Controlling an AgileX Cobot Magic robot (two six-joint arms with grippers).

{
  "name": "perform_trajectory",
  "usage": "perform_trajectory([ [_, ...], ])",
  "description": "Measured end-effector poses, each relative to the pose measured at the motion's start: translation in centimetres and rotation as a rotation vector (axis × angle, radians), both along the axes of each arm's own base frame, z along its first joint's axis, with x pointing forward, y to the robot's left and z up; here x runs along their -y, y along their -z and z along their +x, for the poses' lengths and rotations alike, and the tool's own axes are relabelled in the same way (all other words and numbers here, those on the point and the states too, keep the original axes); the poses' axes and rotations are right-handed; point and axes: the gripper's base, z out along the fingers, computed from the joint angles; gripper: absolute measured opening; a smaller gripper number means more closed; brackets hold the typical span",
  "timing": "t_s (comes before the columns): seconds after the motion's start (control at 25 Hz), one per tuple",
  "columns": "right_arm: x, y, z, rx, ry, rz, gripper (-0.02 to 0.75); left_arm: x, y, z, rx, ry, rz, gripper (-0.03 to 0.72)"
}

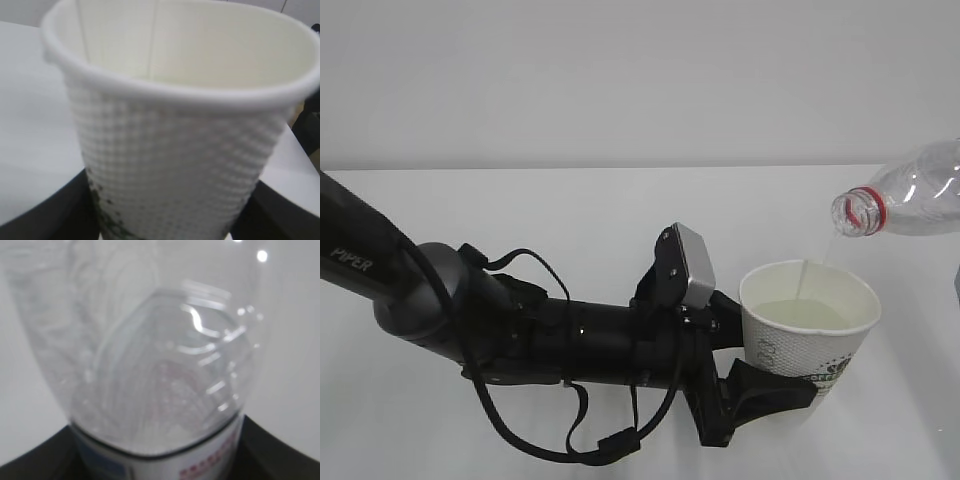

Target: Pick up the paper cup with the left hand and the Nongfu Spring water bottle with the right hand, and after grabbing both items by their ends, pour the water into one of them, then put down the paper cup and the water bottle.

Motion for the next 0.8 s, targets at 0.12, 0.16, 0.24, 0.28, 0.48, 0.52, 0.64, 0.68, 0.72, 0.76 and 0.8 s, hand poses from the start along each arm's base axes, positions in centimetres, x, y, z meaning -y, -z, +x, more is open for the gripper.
perform_trajectory([
  [0.12, 0.0, 0.0, 0.0, 0.0, 0.0, 0.0, 0.44, 0.0, 0.0, 0.0, 0.0, 0.0, 0.0, 0.5],
  [0.16, 0.0, 0.0, 0.0, 0.0, 0.0, 0.0, 0.44, 0.0, 0.0, 0.0, 0.0, 0.0, 0.0, 0.5],
  [0.24, 0.0, 0.0, 0.0, 0.0, 0.0, 0.0, 0.44, 0.0, 0.0, 0.0, 0.0, 0.0, 0.0, 0.5],
  [0.28, 0.0, 0.0, 0.0, 0.0, 0.0, 0.0, 0.44, 0.0, 0.0, 0.0, 0.0, 0.0, 0.0, 0.499],
  [0.48, 0.0, 0.0, 0.0, 0.0, 0.0, 0.0, 0.44, 0.0, 0.0, 0.0, 0.0, 0.0, 0.0, 0.499],
  [0.52, 0.0, 0.0, 0.0, 0.0, 0.0, 0.0, 0.44, 0.0, 0.0, 0.0, 0.0, 0.0, 0.0, 0.499],
  [0.64, 0.0, 0.0, 0.0, 0.0, 0.0, 0.0, 0.44, 0.0, 0.0, 0.0, 0.0, 0.0, 0.0, 0.499],
  [0.68, 0.0, 0.0, 0.0, 0.0, 0.0, 0.0, 0.44, 0.0, 0.0, 0.0, 0.0, 0.0, 0.0, 0.499],
  [0.72, 0.0, 0.0, 0.0, 0.0, 0.0, 0.0, 0.44, 0.0, 0.0, 0.0, 0.0, 0.0, 0.0, 0.499],
  [0.76, 0.01, 0.0, 0.0, 0.0, 0.002, 0.002, 0.44, 0.0, 0.0, 0.0, 0.0, 0.0, 0.0, 0.499],
  [0.8, 0.01, 0.0, 0.0, 0.0, 0.002, 0.005, 0.44, 0.0, 0.0, 0.0, 0.0, 0.0, 0.0, 0.499],
])
